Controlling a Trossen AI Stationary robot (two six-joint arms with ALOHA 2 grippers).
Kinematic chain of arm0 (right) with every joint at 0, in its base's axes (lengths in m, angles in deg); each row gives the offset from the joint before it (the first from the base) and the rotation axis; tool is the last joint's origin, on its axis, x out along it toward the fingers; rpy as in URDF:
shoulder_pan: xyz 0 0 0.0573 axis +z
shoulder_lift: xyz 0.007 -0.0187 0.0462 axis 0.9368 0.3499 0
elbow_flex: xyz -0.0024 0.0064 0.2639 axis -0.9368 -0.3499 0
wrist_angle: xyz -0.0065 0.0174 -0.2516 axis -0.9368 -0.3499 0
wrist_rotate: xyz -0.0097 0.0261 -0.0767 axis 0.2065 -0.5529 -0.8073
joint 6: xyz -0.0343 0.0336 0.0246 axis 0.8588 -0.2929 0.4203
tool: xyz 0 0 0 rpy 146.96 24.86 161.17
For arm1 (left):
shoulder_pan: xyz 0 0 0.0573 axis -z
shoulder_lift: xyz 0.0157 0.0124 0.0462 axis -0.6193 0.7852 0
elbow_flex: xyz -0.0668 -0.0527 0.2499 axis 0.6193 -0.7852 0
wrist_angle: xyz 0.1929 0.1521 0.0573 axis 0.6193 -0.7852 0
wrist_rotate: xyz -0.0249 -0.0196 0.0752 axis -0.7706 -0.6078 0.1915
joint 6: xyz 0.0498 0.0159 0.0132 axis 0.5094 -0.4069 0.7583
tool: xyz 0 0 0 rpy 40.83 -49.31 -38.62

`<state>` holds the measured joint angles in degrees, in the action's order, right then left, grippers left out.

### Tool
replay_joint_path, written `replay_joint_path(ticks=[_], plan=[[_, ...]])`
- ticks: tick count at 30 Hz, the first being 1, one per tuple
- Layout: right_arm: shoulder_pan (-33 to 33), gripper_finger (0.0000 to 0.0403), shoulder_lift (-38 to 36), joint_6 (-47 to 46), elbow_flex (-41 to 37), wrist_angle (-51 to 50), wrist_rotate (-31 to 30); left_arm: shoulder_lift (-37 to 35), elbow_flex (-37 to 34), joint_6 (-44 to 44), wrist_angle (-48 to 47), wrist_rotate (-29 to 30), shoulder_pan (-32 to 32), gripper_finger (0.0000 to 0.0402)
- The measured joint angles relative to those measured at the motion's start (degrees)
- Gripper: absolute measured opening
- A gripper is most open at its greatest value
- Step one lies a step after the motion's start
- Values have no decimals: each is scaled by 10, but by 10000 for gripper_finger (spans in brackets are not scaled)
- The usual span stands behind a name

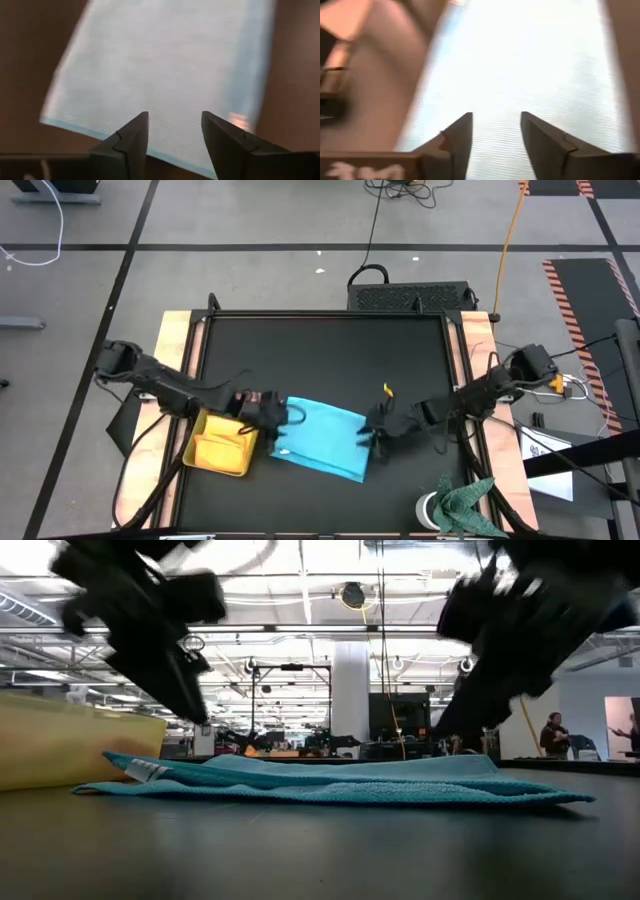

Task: Fold microfiber towels
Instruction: Fold the blue microfiber towel

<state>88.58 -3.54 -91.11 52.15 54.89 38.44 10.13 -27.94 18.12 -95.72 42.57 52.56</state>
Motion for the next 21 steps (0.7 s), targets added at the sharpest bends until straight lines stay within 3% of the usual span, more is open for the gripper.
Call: replay_joint_path(ticks=[6, 8, 11, 16, 18, 21], plan=[[-89, 51, 31, 11, 0, -72, -2, 86, 1, 49, 76, -19, -113, 145], [-102, 16, 28, 12, 0, -106, -31, 127, -2, 71, 109, -19, -142, 131], [-95, 10, 10, -31, 0, -183, -82, 175, 2, 137, 196, -9, -176, 115], [-14, 3, -10, -224, -8, -272, -137, 202, 34, 302, 254, 34, -216, 107], [35, 3, -2, -305, -10, -230, -139, 195, 59, 362, 261, 51, -225, 109], [92, 1, 11, -328, -11, -132, -121, 170, 96, 410, 241, 64, -233, 114]])
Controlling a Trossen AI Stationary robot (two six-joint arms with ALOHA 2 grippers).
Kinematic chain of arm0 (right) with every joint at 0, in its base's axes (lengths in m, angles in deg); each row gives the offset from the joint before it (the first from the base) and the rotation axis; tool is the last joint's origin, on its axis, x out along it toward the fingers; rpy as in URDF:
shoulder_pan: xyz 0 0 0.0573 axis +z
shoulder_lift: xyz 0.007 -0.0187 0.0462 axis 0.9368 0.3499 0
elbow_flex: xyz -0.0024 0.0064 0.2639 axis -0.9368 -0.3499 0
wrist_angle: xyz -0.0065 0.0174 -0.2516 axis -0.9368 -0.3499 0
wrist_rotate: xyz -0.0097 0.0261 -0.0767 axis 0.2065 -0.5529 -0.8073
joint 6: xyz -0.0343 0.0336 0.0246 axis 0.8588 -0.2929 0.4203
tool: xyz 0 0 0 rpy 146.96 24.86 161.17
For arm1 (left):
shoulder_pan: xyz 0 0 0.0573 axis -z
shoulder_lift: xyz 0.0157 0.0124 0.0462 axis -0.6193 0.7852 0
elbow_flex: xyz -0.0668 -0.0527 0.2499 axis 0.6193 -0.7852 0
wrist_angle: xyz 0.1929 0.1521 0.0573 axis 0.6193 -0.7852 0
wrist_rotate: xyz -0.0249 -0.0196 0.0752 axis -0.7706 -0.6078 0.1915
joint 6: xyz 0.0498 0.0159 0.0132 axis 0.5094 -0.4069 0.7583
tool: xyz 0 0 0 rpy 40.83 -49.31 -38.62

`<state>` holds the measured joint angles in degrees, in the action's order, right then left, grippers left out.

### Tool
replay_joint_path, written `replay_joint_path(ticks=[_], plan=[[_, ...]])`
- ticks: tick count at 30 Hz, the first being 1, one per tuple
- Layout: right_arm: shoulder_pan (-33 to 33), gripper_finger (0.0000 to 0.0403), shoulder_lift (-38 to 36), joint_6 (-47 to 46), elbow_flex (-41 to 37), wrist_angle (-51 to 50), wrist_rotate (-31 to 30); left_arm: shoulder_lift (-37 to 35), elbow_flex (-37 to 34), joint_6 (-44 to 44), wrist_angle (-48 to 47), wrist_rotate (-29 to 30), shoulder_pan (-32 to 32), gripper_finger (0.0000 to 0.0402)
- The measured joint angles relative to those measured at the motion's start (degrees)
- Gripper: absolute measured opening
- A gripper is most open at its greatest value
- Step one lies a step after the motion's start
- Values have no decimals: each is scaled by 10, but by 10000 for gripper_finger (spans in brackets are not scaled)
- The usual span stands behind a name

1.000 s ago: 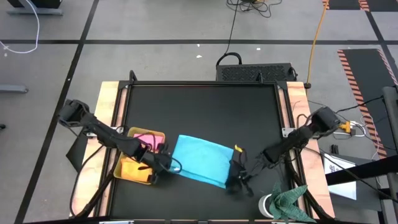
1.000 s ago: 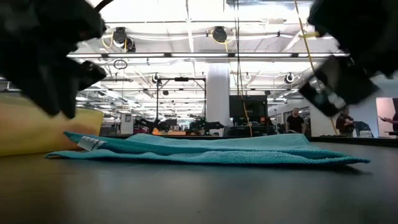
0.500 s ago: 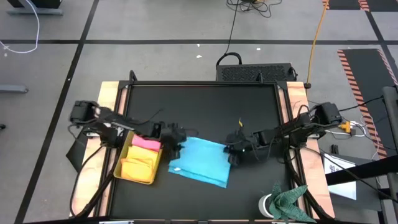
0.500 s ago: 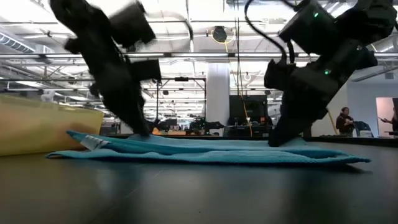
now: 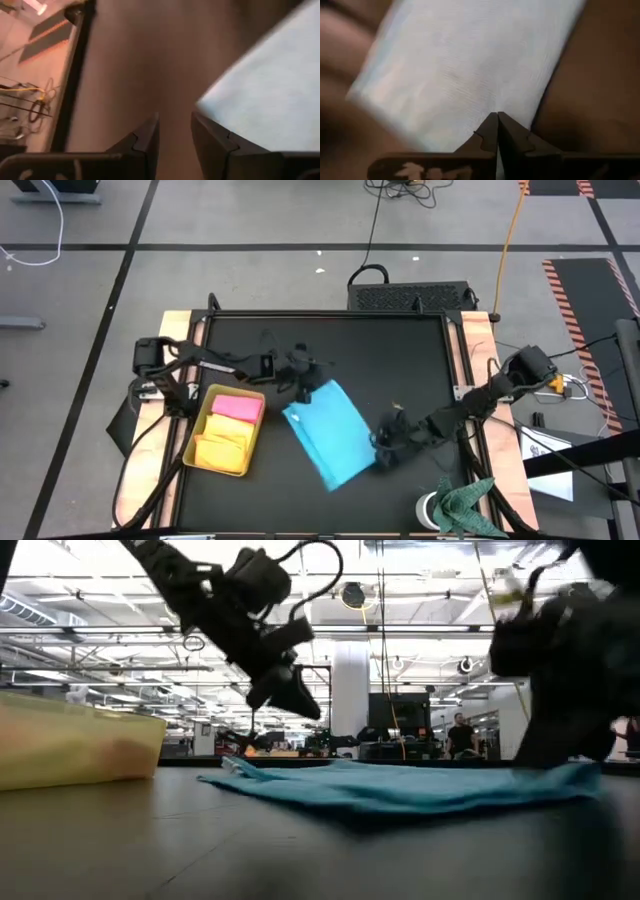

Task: Fold microfiber towels
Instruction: Fold the blue microfiber towel

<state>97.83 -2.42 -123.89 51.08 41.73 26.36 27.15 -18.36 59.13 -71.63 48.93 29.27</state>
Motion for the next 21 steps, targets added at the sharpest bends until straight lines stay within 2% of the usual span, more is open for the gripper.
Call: replay_joint_path(ticks=[3, 7, 9, 12, 16, 21], plan=[[15, 1, -8, 22, 6, 61, -14, -25, 23, -13, -64, -13, 0, 117], [-13, 1, -11, 128, 6, 132, -20, -40, 23, -87, -131, -117, 19, 117], [-44, 1, -10, 178, 6, 131, -12, -34, 14, -120, -161, -139, 33, 117], [-107, 1, 4, 252, 6, 131, 5, -29, -13, -150, -175, -110, 53, 118], [-179, 0, 44, 341, 6, 170, 43, -17, -54, -140, -117, -59, 62, 118], [-206, 0, 95, 387, 6, 190, 61, 2, -71, -80, -39, -33, 40, 118]])
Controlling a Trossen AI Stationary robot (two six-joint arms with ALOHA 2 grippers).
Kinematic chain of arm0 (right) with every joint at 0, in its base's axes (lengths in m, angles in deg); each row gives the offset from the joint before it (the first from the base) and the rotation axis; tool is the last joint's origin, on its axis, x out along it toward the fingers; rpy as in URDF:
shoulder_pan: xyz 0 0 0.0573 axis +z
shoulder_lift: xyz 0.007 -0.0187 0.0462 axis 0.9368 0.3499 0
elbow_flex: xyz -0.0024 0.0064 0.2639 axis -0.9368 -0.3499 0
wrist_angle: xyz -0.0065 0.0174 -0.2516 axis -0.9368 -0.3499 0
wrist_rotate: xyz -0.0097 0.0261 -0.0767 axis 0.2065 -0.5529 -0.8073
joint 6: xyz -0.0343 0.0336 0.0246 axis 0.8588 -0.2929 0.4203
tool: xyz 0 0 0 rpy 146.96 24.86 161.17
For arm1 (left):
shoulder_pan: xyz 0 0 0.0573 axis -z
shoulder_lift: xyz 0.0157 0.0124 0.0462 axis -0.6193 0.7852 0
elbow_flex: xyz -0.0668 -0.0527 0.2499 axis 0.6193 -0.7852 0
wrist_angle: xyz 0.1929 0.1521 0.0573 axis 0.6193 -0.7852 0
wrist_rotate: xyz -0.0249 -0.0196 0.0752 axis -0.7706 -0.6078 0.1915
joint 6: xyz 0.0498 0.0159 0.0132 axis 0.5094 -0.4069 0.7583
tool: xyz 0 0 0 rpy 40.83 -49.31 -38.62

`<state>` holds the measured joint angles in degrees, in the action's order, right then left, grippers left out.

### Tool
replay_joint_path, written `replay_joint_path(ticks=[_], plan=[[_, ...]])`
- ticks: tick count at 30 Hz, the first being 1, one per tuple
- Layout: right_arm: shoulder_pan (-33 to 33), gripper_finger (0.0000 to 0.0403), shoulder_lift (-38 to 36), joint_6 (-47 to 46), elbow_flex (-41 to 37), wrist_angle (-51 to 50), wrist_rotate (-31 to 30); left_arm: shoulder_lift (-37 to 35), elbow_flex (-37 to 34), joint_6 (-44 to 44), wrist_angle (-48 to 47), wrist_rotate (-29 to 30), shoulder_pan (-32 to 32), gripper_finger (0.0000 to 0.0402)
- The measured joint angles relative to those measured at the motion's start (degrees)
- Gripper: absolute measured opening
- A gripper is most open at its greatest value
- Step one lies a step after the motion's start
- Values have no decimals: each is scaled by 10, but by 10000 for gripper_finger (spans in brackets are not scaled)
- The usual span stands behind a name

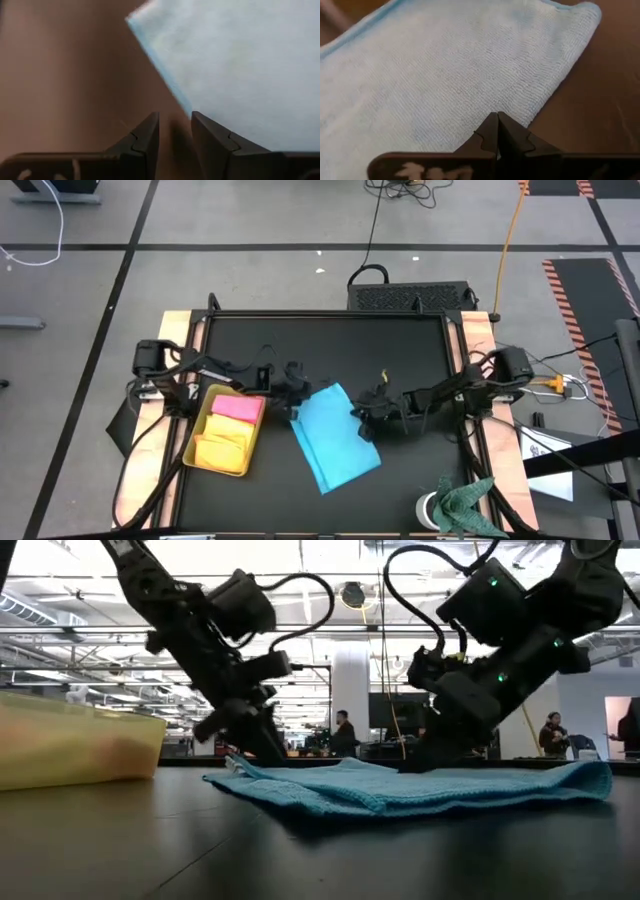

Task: Fold microfiber towels
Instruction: Fold the blue microfiber towel

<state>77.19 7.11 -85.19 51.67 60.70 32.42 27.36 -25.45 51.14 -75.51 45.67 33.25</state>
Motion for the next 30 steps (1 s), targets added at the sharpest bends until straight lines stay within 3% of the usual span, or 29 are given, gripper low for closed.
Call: replay_joint_path(ticks=[3, 6, 10, 13, 17, 22, 26, 30], plan=[[23, 0, 6, -48, 2, -28, -31, 18, 0, 34, 53, -8, -22, 118], [81, 0, -6, -173, 3, -90, -107, 20, 2, 74, 81, -7, -37, 118], [175, 0, -31, -321, 2, -131, -190, -8, 12, 94, 63, 18, -38, 118], [198, 0, -60, -343, 22, -139, -206, -38, 15, 79, 38, 9, -28, 118], [163, 0, -68, -205, 46, -93, -136, -54, 15, 15, -20, -47, -10, 118], [55, 0, -63, -3, 52, -7, -4, -53, 14, -85, -94, -39, 8, 118], [-21, 5, -62, 77, 51, -18, 40, -53, 14, -228, -44, -38, 11, 118], [-36, 8, -65, 102, 51, -43, 48, -35, 14, -350, -5, -83, 4, 118]])
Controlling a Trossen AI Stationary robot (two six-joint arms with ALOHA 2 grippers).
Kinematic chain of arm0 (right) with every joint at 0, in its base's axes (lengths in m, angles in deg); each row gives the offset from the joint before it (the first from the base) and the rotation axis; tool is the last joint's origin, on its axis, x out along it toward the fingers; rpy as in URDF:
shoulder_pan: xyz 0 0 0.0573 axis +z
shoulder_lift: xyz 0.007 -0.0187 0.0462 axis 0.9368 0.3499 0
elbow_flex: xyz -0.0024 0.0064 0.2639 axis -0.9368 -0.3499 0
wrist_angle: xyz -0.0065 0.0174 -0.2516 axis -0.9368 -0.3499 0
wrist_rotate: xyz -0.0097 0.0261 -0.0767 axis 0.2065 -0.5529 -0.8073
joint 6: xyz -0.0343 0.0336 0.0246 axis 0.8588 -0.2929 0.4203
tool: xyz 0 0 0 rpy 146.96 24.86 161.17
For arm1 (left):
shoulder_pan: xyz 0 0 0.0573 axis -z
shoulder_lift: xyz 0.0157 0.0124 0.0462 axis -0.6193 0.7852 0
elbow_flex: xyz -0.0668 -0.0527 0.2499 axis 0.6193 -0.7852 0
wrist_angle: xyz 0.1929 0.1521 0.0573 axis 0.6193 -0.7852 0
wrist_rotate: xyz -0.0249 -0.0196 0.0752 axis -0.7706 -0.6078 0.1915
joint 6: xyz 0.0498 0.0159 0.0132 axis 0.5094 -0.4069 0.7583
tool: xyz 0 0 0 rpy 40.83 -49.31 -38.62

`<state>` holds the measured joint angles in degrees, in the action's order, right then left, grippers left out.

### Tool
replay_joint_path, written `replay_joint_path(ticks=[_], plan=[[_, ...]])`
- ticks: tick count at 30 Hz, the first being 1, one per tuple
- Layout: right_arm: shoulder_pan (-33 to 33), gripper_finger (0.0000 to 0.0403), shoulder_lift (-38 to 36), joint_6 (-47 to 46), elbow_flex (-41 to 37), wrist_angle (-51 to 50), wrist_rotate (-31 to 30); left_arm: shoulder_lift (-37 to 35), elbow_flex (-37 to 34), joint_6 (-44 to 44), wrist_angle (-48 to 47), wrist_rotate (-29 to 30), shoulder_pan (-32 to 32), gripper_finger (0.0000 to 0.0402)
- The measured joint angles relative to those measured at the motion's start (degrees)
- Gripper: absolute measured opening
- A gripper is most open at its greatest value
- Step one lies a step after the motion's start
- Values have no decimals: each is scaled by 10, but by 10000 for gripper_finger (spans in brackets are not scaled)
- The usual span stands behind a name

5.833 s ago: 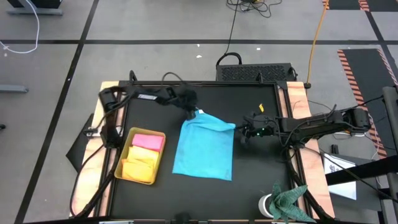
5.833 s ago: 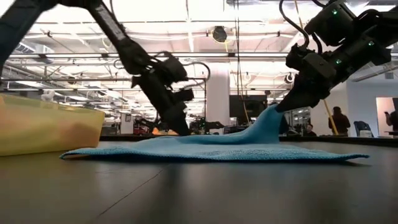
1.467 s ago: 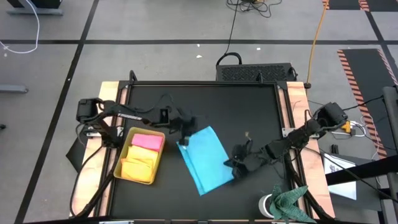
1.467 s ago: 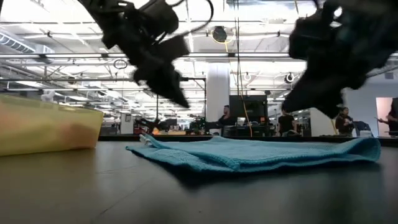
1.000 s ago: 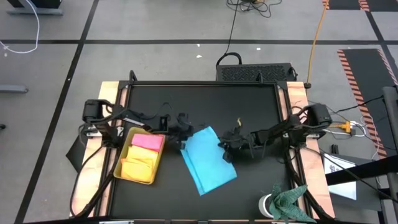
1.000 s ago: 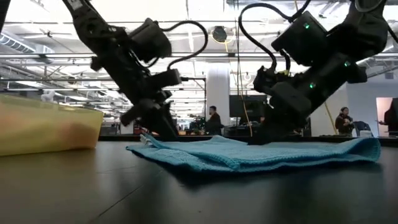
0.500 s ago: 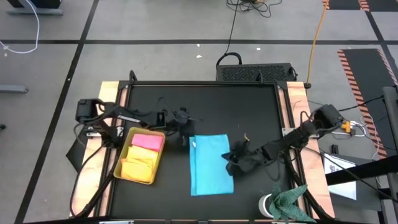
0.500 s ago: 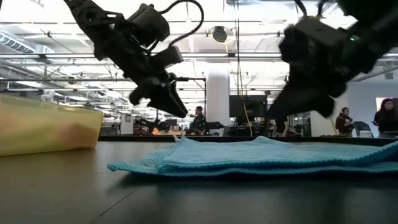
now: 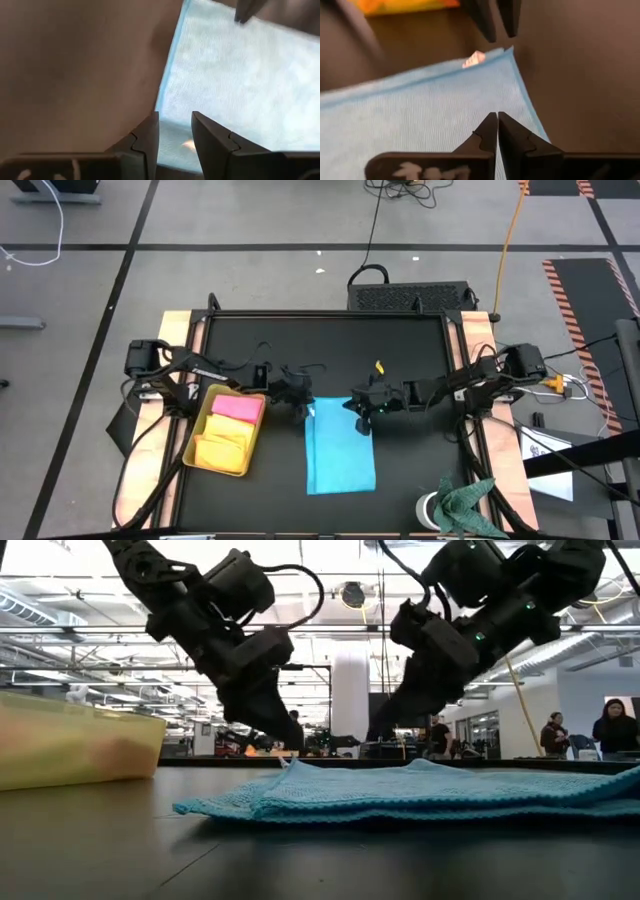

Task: Fold microfiber towels
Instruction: Fold the blue microfiber towel

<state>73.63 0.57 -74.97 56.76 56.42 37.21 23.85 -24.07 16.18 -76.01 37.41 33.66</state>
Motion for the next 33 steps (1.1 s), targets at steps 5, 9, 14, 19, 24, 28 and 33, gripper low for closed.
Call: replay_joint_path(ticks=[5, 9, 14, 19, 24, 28, 33], plan=[[17, 3, 0, 24, -16, -4, -1, 26, 0, -109, 12, -24, -8, 118], [27, 1, 0, 30, -47, 34, -2, 33, 0, -160, 29, -26, -7, 118], [38, 0, 0, 19, -87, 85, -2, 33, 0, -203, 41, -26, -6, 118], [58, 0, 0, 0, -116, 138, -3, 45, 0, -228, 47, -24, 2, 118], [85, 0, 0, -6, -131, 187, -3, 62, 1, -243, 52, -21, 6, 117], [102, 0, -1, -6, -131, 192, -3, 62, 0, -238, 51, -3, 6, 87], [115, 0, -1, -6, -131, 199, -3, 60, 0, -217, 46, 2, 6, 9]])
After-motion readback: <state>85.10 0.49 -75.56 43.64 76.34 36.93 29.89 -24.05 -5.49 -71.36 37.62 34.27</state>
